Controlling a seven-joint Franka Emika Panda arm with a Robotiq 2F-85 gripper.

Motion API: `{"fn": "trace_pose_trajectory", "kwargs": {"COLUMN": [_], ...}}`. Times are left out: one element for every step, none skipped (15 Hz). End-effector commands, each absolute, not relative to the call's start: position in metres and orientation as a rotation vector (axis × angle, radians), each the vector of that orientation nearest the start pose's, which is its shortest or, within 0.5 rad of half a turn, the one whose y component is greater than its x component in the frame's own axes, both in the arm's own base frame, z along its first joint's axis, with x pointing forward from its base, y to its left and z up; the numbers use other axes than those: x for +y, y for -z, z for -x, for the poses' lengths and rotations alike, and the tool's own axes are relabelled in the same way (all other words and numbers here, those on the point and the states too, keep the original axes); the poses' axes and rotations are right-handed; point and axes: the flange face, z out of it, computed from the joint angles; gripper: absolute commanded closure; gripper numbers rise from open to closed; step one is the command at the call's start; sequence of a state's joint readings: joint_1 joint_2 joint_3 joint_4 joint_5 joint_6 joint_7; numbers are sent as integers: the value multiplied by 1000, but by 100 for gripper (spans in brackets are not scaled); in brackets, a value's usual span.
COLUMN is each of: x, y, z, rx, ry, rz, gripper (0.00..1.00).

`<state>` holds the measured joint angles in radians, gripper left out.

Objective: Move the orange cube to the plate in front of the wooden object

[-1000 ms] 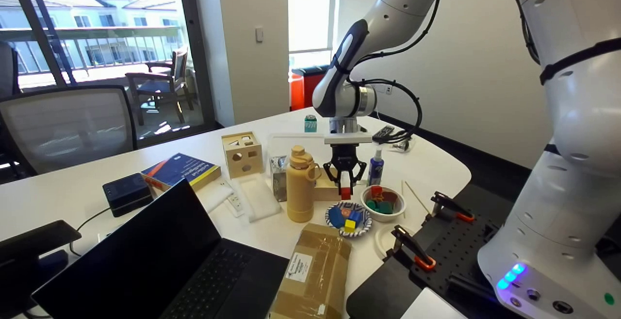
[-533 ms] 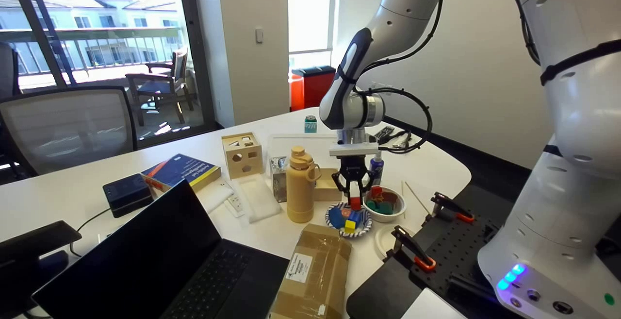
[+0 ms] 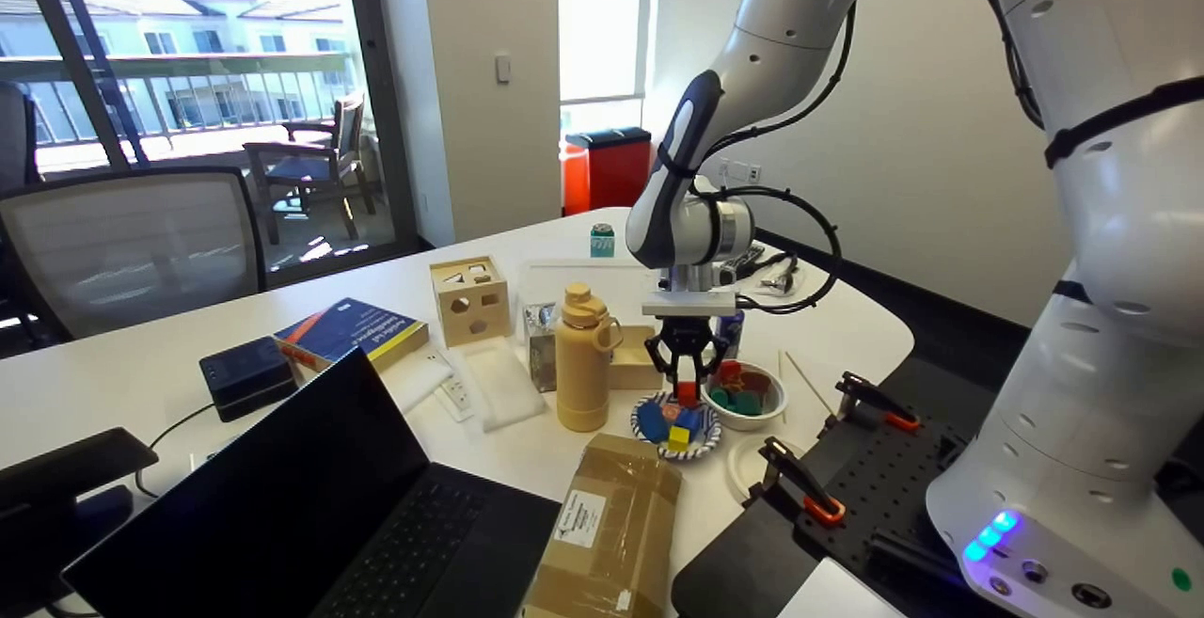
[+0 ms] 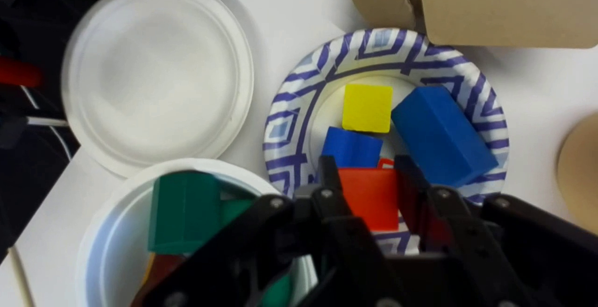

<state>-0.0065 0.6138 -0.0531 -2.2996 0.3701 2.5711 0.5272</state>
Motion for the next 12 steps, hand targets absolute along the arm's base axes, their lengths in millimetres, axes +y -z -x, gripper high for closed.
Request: {"fn": "trace_pose_trajectory", "kwargs": {"x": [-40, -40, -40, -40, -39, -39, -39, -39, -39, -39, -39, -40], "y": [-57, -57, -55, -54, -54, -55, -56, -57, -60, -61, -65, -68], "z": [-463, -465, -466, -467, -468, -468, -468, -468, -467, -467, -467, -467], "rx": [1387, 1382, 1374, 1371, 1370, 1370, 1374, 1377, 1379, 1380, 1375, 1372], "ry": [-450, -437, -430, -426, -425, -425, -426, -427, -426, -427, -420, -418], "rz": [2722, 2721, 2721, 2719, 2717, 2716, 2716, 2717, 2720, 2721, 2723, 2722], "gripper": [92, 92, 92, 59, 41, 35, 27, 20, 12, 5, 0, 0]}}
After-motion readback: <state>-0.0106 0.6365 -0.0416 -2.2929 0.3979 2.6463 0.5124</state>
